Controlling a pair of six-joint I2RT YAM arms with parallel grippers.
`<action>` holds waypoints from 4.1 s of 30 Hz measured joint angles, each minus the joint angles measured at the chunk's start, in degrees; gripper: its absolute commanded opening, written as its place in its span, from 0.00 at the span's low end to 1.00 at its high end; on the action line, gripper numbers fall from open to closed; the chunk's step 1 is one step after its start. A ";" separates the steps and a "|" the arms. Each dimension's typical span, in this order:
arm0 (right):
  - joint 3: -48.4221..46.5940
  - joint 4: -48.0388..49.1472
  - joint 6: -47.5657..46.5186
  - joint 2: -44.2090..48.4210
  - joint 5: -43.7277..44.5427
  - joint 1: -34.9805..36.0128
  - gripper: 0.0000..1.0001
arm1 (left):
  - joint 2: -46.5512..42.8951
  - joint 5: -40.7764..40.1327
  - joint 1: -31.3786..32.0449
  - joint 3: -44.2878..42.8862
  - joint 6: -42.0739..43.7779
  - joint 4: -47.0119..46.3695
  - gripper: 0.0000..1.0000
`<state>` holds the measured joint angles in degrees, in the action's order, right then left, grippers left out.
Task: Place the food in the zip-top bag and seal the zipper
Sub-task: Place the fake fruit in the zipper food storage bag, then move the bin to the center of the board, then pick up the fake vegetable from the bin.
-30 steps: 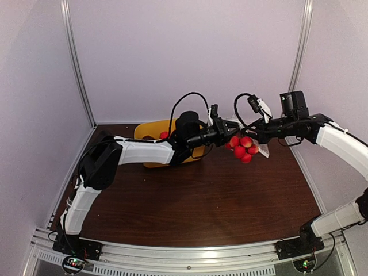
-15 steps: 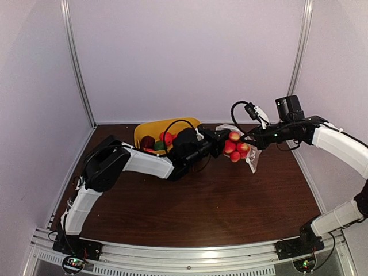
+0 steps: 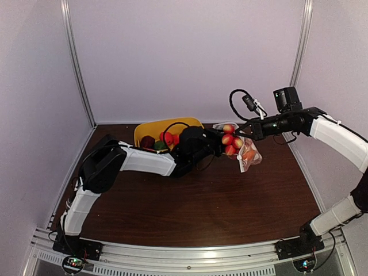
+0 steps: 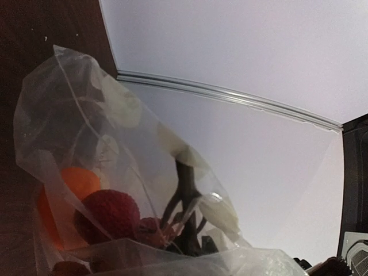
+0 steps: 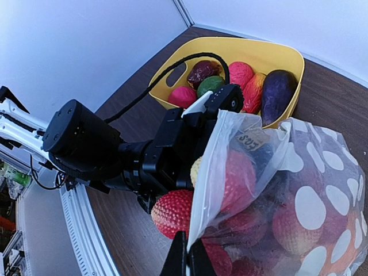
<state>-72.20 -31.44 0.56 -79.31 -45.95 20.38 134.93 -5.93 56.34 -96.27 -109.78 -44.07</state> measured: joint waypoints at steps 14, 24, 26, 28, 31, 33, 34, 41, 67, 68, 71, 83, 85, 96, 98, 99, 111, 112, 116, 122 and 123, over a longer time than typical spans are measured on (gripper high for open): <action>-0.76 2.91 10.05 -2.78 -5.03 -8.37 0.00 | -13.70 -2.82 0.00 0.35 19.47 14.43 0.69; -4.02 0.87 8.90 -3.56 -5.60 -12.94 0.00 | -14.08 8.76 -0.92 -9.97 37.55 13.79 0.80; -7.96 0.02 6.80 -3.48 -2.49 -15.93 0.00 | -15.74 11.43 -1.77 -8.31 41.55 14.88 0.80; -10.58 -0.59 3.39 -2.91 1.33 -17.20 0.00 | -18.27 12.72 -3.08 -6.29 46.51 19.19 0.80; -13.16 -2.71 -1.31 -2.14 4.76 -17.18 0.00 | -21.55 12.41 -5.09 -5.60 55.95 28.39 0.81; -9.66 -0.68 -2.40 0.15 8.41 -17.27 0.00 | -23.74 10.99 -6.21 -5.62 62.99 35.36 0.82; -7.48 -0.72 -3.82 1.27 11.56 -16.90 0.00 | -24.63 9.94 -6.64 -5.62 66.23 38.71 0.82; -0.94 -4.46 -8.96 -1.29 18.84 -10.12 0.00 | -26.36 4.09 -7.78 -4.96 81.20 56.70 0.97; 2.54 -3.17 -8.11 0.33 17.40 -10.14 0.00 | -9.25 6.12 -14.19 -15.23 112.26 89.85 0.43; 2.54 -3.17 -8.09 0.33 17.42 -10.14 0.00 | -9.05 5.73 -14.19 -15.63 111.97 90.58 0.40; 2.60 -3.08 -8.09 0.35 17.42 -10.14 0.00 | -8.79 4.90 -14.19 -16.96 110.99 92.74 0.27; 2.84 -2.91 -8.11 0.33 17.33 -10.14 0.00 | -16.50 10.62 -7.67 -9.81 93.53 94.75 0.00; 2.84 -2.80 -8.11 0.33 17.27 -10.14 0.00 | -18.27 10.40 -4.44 -8.09 88.67 94.53 0.00; 3.63 -2.58 -8.11 0.24 15.89 -10.14 0.00 | -26.49 15.10 3.63 8.66 62.51 79.41 0.49; 3.91 -2.56 -8.13 0.33 15.76 -10.14 0.00 | -26.49 15.28 3.30 8.09 62.60 77.94 0.56; 4.13 -2.58 -8.15 0.44 15.74 -10.14 0.00 | -26.49 15.15 3.21 7.37 63.10 77.85 0.61; 5.49 -4.28 -10.49 7.72 15.34 -10.14 0.00 | -28.72 1.18 -4.44 -2.47 76.78 86.90 0.91; 5.49 -4.44 -10.67 7.85 15.28 -10.12 0.00 | -28.39 0.83 -6.21 -1.66 76.46 86.93 0.91; 5.55 -4.83 -10.69 7.76 15.04 -10.12 0.00 | -28.09 0.35 -9.90 4.52 72.61 82.68 0.88; 5.66 -4.81 -10.64 7.34 14.49 -10.12 0.00 | -26.25 1.09 -9.35 11.43 64.13 71.67 0.83; 5.75 -4.79 -10.64 7.30 14.40 -10.12 0.00 | -25.83 1.49 -9.25 12.09 62.66 69.66 0.83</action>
<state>-66.46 -36.23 -10.09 -72.01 -31.55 10.26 109.10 -4.45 47.09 -84.18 -47.11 25.58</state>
